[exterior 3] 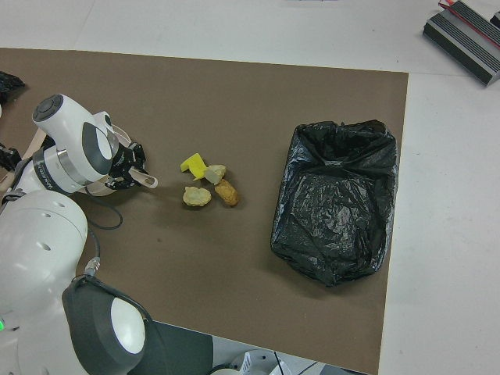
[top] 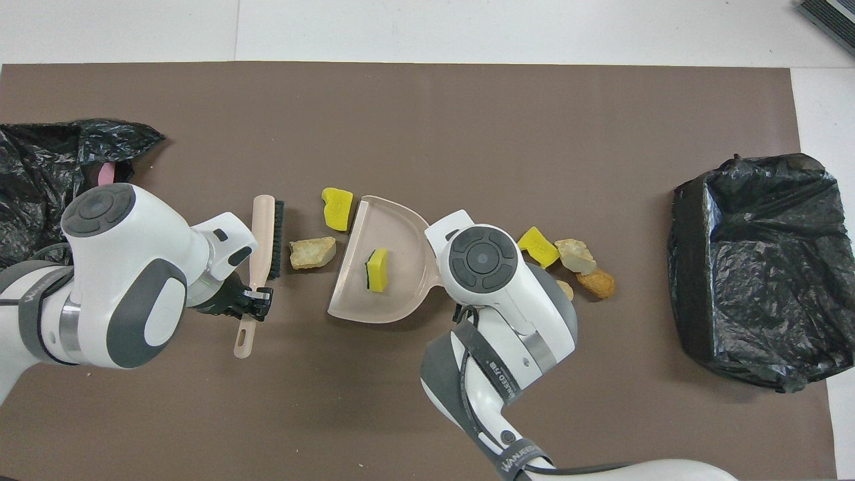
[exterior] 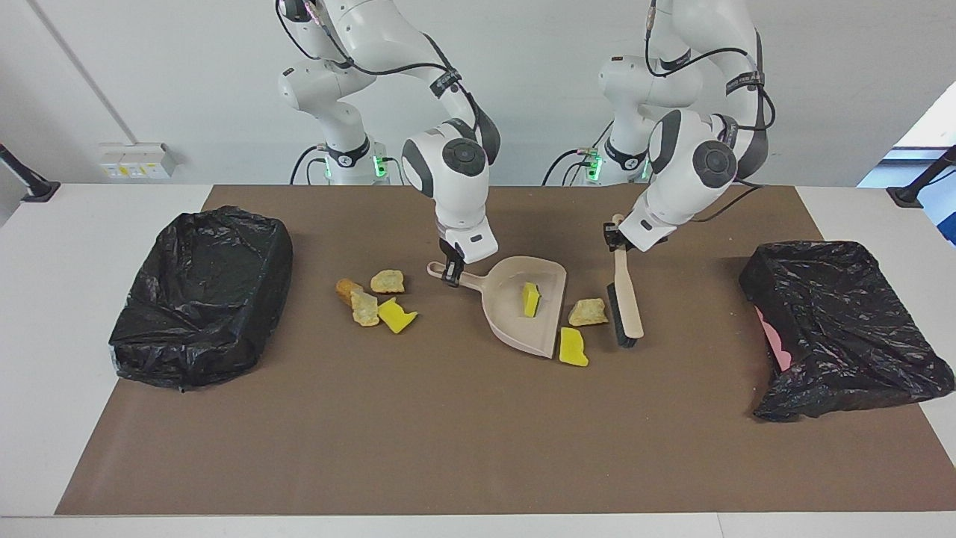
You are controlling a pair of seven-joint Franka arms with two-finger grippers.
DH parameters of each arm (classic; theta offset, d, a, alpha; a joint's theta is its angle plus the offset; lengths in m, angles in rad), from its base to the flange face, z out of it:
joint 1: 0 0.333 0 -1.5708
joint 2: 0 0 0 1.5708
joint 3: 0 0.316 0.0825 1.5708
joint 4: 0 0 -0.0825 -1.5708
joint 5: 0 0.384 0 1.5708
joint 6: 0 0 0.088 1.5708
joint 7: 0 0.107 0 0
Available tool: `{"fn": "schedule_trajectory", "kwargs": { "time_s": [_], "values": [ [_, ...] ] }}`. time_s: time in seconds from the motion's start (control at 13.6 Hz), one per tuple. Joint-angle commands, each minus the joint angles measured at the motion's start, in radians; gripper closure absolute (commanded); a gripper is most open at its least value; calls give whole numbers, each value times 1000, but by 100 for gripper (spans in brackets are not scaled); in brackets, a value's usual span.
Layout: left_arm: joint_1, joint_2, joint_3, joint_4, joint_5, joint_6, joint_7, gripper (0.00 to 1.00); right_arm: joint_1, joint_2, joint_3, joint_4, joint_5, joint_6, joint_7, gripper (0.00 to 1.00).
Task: Sweep and dump trash in bin
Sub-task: 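Sweep the yellow pieces into the dustpan with the left gripper's brush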
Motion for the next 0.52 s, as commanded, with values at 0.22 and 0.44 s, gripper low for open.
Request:
{"fn": "schedule_trajectory", "kwargs": {
  "time_s": [0.22,0.44],
  "values": [
    [-91,-36,-19,-99,29,58,0,100,21,-7,7,49,-59,-148,103,100],
    [-211,-45,-21,-97,-39,54,-23,100,29,-7,7,51,-61,-155,128,100]
  ]
}}
